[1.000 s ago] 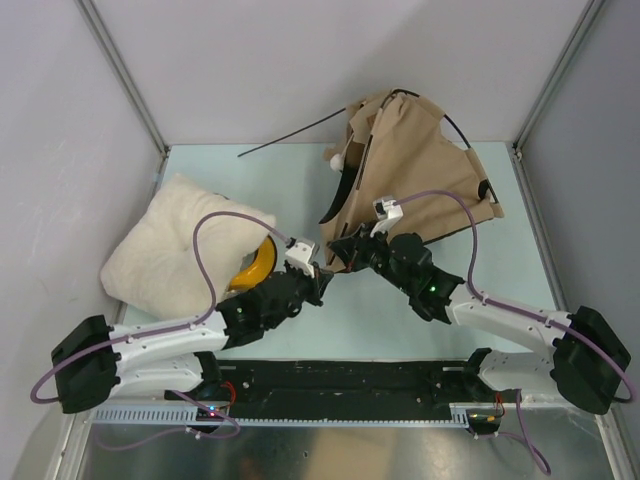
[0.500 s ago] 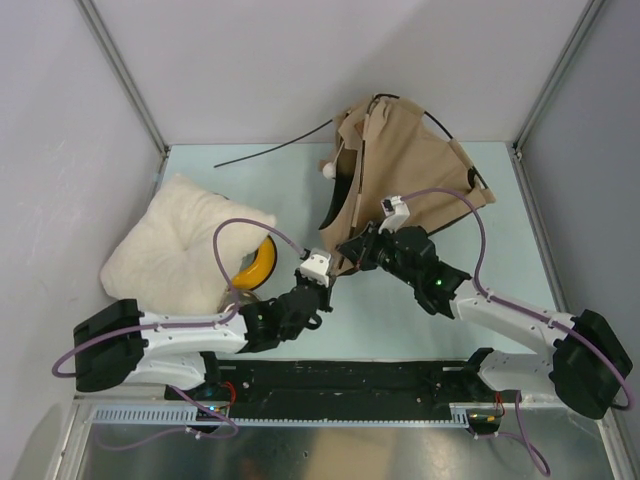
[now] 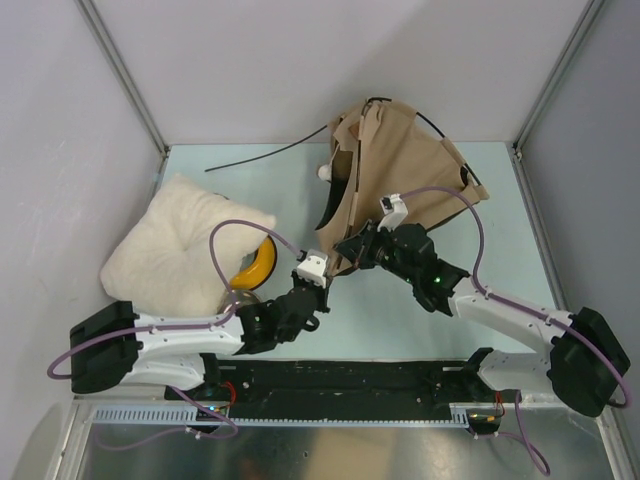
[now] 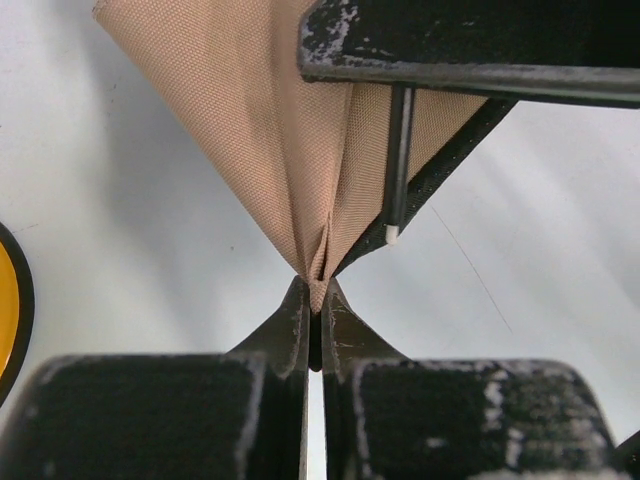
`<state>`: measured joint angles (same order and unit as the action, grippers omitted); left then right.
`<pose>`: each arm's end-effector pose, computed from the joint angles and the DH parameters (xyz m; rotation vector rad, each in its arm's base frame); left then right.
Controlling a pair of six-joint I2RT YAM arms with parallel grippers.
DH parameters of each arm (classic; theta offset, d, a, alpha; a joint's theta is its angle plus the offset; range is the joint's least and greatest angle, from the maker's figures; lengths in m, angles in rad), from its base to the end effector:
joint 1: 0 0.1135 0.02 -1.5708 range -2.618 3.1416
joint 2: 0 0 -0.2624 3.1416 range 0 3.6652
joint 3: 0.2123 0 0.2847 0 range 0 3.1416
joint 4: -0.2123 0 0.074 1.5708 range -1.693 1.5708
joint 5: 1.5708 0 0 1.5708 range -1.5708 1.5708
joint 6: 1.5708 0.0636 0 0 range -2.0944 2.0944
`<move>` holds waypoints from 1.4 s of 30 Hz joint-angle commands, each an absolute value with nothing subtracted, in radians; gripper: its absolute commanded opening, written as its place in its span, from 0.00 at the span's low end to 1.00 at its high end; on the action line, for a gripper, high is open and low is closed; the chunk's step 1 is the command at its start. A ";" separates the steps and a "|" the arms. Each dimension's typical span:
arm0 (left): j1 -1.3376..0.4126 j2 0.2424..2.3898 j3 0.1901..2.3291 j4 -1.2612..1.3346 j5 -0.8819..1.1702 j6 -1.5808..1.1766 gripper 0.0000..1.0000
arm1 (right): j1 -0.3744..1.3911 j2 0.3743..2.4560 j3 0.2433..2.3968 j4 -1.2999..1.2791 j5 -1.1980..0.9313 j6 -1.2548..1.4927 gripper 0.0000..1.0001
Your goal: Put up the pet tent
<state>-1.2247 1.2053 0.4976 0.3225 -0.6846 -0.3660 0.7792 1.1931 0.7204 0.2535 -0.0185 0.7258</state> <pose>0.1365 -0.2600 0.1769 0.3636 1.8527 -0.4252 0.2358 0.2346 0.2542 -0.0657 1.9265 1.0692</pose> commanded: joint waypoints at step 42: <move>-1.288 1.190 0.430 0.009 -0.512 -0.358 0.00 | 0.723 1.229 0.886 0.517 0.313 0.675 0.00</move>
